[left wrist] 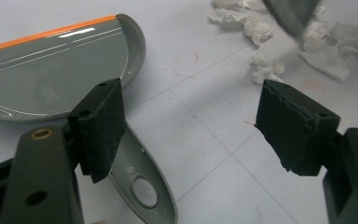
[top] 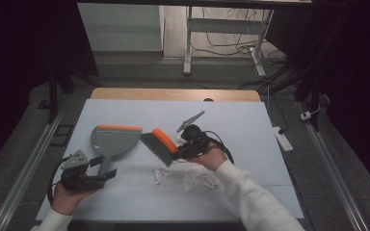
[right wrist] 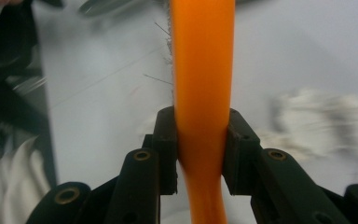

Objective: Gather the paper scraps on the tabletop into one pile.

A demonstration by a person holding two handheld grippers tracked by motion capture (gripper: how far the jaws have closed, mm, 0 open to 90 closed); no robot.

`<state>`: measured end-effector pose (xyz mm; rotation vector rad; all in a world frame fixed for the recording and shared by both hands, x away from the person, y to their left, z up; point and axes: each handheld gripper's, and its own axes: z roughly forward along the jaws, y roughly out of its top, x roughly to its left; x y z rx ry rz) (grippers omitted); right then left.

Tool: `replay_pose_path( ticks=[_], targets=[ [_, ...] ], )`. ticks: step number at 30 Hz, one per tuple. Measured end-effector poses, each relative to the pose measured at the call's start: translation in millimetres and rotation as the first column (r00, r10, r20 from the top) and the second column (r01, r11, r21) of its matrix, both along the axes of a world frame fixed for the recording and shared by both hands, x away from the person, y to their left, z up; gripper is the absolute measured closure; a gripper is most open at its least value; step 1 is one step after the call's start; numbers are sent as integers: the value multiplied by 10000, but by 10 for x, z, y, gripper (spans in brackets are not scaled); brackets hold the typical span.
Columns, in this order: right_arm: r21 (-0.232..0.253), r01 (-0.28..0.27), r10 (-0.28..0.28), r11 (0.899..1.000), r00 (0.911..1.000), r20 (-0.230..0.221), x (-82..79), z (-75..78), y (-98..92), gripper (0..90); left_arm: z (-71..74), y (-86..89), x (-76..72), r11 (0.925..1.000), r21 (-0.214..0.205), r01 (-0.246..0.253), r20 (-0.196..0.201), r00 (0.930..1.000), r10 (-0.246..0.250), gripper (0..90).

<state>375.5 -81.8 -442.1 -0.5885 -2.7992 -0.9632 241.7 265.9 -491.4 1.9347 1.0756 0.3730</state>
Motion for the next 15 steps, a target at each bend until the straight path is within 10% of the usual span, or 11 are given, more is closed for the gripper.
replay_pose_path(
  ticks=[9, 15],
  targets=[
    [-851, -1001, 944, 9913, 9932, -688, -242, -343, 224, 699, -8, 0, 9, 10000, 34, -31, -26, 10000, 31, 250],
    [-1530, 151, -150, 9881, 9999, 16, -35, -323, 102, 699, -14, 13, 10, 10000, 11, -39, -47, 10000, 39, 250]
  ],
)
